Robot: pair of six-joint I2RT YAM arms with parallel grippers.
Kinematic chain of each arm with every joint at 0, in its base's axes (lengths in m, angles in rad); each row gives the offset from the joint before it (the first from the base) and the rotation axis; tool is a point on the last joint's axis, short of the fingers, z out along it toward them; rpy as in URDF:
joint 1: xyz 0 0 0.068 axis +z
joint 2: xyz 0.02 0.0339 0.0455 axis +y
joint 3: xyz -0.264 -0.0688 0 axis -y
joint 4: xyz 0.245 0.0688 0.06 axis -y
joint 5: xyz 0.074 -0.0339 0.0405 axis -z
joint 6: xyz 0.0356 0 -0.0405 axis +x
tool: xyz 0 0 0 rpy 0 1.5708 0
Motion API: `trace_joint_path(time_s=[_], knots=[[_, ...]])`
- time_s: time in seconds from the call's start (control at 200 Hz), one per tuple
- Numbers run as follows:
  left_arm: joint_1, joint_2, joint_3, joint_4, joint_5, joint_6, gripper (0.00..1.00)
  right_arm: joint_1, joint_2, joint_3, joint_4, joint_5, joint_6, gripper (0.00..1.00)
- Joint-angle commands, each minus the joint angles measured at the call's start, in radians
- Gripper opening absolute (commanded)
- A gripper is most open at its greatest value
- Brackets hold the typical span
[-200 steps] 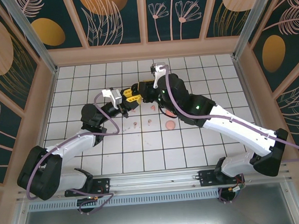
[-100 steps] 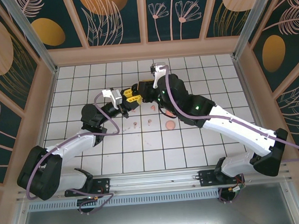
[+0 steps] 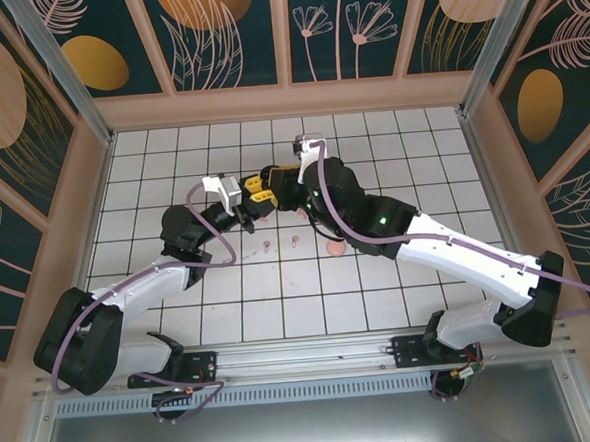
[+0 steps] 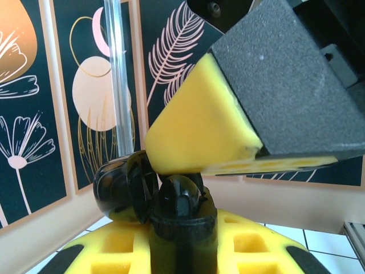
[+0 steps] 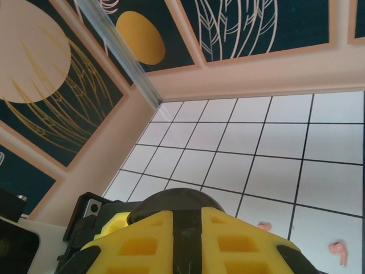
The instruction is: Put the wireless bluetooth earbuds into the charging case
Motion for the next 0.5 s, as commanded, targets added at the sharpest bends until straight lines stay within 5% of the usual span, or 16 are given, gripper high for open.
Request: trace_joint_path(time_s=[0.0,0.25,0.495], knots=[[-0.004,-0.014,0.029,0.067,-0.023,-0.014,0.00,0.030,0.009,-0.003,-0.057,0.066,0.004,0.15],[-0.004,-0.008,0.030,0.060,-0.030,-0.014,0.00,0.047,0.050,0.039,-0.101,0.097,0.017,0.20],[-0.005,-0.003,0.018,0.054,-0.035,-0.012,0.00,-0.007,-0.032,0.111,-0.086,0.043,0.016,0.59]])
